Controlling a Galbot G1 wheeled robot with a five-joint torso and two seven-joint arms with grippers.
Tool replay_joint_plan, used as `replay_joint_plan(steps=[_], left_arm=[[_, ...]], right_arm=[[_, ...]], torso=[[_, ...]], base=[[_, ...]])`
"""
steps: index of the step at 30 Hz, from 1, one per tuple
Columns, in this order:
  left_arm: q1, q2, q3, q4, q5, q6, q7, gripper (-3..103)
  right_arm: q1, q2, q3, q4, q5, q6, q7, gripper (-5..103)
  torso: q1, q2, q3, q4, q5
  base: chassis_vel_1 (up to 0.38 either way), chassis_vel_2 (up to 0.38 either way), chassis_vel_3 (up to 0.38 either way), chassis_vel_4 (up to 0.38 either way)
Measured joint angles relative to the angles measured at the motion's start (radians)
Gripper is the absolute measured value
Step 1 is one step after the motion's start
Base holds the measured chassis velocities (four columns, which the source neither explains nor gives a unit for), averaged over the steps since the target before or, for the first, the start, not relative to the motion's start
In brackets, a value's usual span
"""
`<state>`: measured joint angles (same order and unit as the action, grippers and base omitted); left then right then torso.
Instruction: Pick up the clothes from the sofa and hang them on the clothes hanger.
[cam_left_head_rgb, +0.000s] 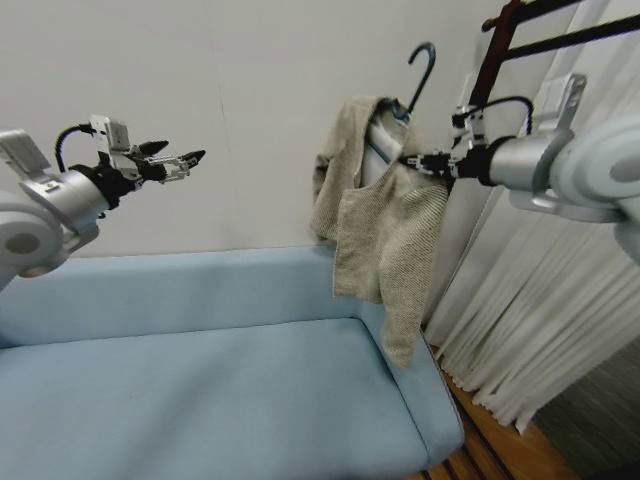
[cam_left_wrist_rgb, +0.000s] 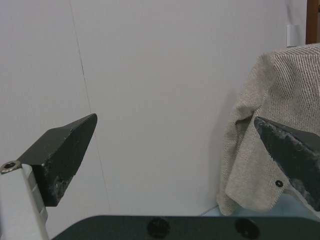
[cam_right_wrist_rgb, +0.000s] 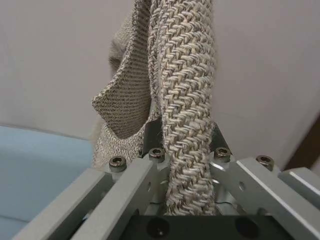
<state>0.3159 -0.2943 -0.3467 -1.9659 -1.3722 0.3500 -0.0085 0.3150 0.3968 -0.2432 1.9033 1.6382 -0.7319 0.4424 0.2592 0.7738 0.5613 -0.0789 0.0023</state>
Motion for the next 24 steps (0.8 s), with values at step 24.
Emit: replay_joint_plan(steps=[24], left_arm=[[0.714, -0.303, -0.437, -0.123, 0.338, -0.022, -0.115, 100]], right_arm=[[-0.199, -0.087, 0.068, -0.107, -0.212, -0.001, 0.062, 5]], torso=[[0.000, 0.000, 0.000, 0.0007, -0.0009]], base=[[0.000, 0.000, 0.000, 0.000]])
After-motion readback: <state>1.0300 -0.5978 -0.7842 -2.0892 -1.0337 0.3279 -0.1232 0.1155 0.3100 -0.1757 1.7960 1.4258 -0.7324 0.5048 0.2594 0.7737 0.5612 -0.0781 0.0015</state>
